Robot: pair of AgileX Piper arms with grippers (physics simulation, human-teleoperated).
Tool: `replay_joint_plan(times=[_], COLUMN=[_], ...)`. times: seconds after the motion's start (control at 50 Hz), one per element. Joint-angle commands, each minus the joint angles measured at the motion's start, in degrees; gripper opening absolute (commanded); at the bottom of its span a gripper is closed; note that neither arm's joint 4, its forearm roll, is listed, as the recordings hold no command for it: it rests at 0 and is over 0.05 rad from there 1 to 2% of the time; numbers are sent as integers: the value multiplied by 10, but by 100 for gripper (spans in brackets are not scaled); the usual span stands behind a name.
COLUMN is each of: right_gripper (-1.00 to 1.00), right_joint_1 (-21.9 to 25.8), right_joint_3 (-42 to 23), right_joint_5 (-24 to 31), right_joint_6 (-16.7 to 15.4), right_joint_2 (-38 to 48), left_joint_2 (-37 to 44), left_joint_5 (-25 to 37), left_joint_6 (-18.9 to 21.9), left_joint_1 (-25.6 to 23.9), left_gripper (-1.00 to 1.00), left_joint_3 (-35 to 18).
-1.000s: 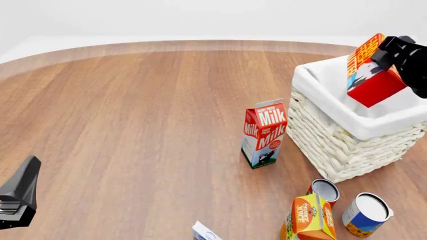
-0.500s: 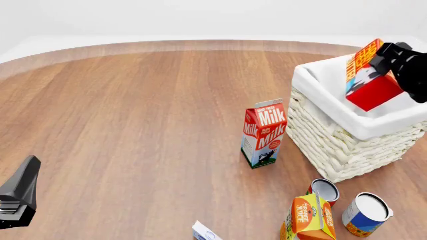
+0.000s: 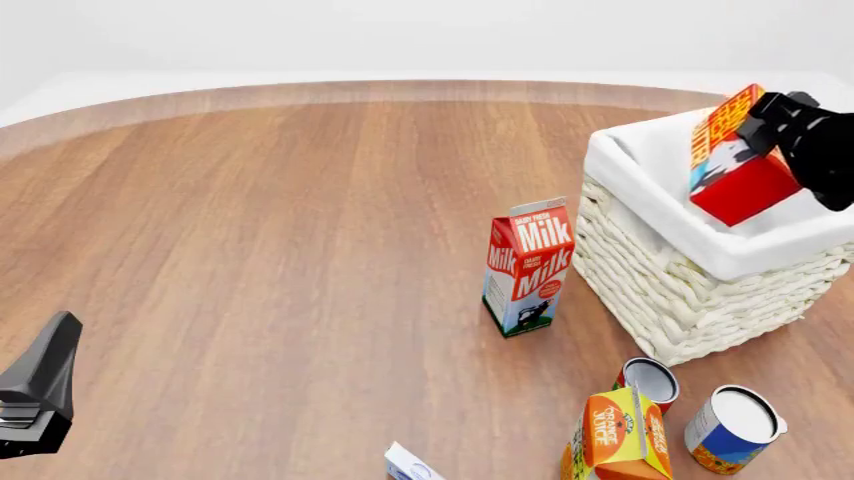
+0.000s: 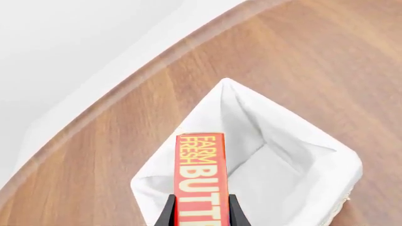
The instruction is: Pick up the cream cheese box and the butter, and put them in the basket.
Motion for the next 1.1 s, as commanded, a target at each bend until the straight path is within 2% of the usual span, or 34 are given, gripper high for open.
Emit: replay_joint_plan(times=[0.02, 0.42, 0.64, 0.82, 1.1], right_gripper=[100, 100, 100, 100, 100], right_joint_1=[-1, 1, 33, 91, 225], right_joint_3=[-12, -21, -33, -75, -156], right_joint_5=[-4, 13, 43, 106, 207], right_joint_6=[6, -14, -23, -48, -91], right_joint_2=[0, -19, -40, -73, -88], left_joint_2=[0, 0, 0, 0, 0], left_joint_5=[0, 0, 0, 0, 0], left_joint_6=[0, 0, 0, 0, 0], left_joint_1=[0, 0, 0, 0, 0], left_gripper=[100, 100, 100, 100, 100], left_joint_3=[0, 0, 0, 0, 0])
